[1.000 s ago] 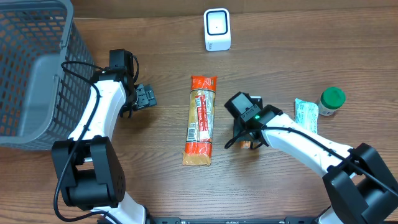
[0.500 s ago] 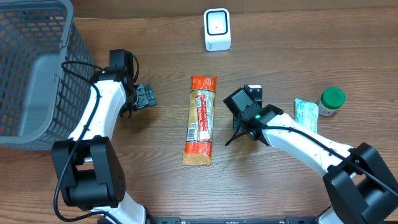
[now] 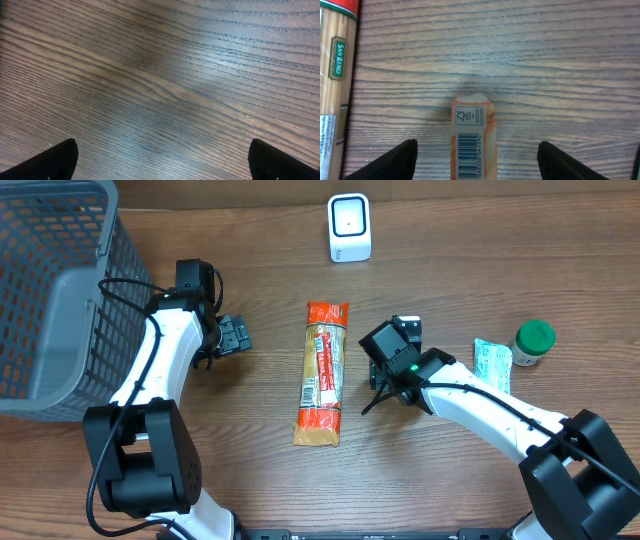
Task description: Scan the item barcode
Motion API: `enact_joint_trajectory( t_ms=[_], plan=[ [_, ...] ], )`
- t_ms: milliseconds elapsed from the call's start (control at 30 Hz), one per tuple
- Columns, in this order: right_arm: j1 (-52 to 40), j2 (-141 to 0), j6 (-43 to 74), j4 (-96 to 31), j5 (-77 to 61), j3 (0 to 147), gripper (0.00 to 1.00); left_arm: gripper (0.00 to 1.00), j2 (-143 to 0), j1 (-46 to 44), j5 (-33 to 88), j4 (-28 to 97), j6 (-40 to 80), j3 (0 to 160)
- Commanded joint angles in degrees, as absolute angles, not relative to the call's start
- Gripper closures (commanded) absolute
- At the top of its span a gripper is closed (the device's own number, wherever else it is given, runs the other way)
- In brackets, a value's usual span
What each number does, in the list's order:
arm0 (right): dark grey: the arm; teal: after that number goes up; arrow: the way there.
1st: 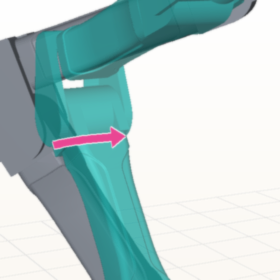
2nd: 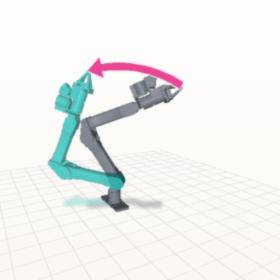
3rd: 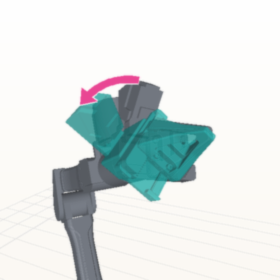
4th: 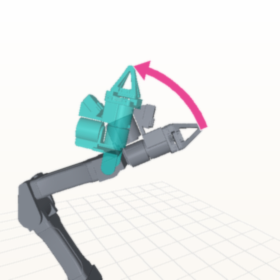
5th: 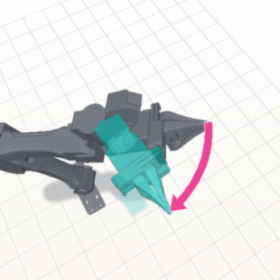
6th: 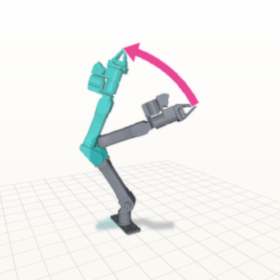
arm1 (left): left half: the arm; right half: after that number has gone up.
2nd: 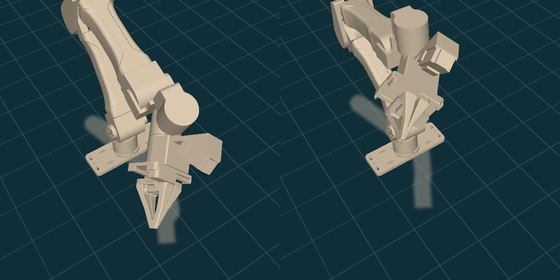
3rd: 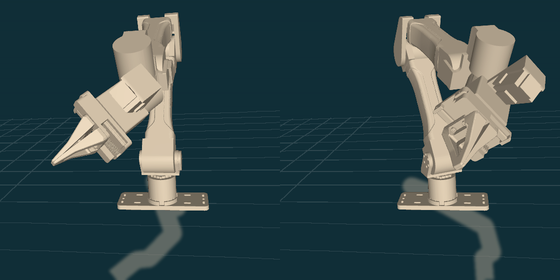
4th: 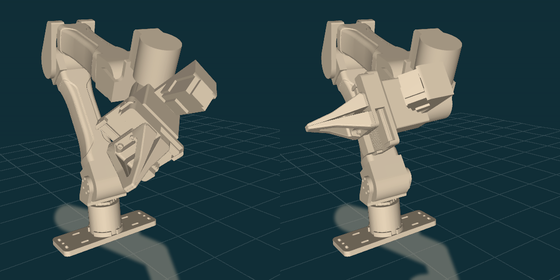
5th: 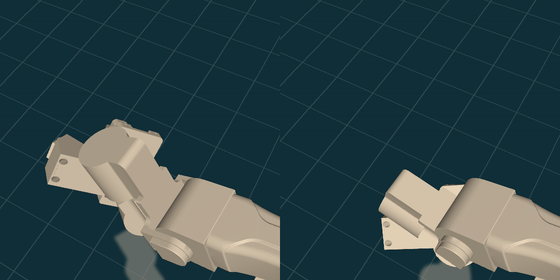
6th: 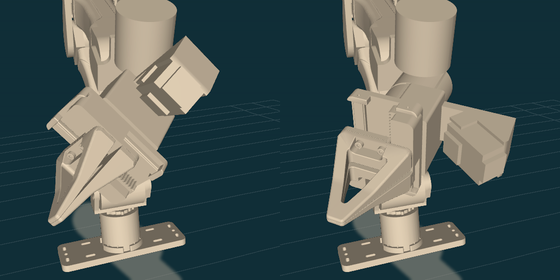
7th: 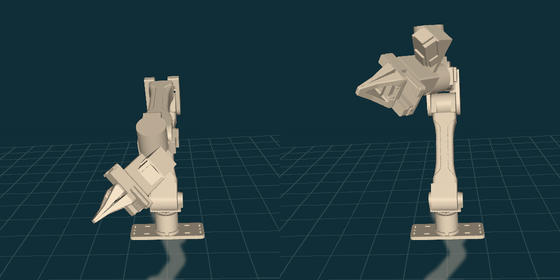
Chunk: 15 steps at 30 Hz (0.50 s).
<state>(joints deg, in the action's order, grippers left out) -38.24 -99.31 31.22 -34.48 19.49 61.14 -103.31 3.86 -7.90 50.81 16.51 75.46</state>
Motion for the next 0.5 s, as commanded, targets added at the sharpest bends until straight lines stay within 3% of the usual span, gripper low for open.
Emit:
enact_joint_trajectory(
  t_ms=[0, 467],
  plan=[
    [-38.06, -99.15, 31.20, -33.85, 20.10, 62.61, 0.20, 0.00, -103.09, 4.05, -7.44, 50.70, 16.27, 75.44],
    [-26.50, -90.21, 27.14, -45.15, 5.02, 73.38, 0.14, 0.00, -103.09, 4.05, -7.44, 50.70, 16.27, 75.44]
  ],
)
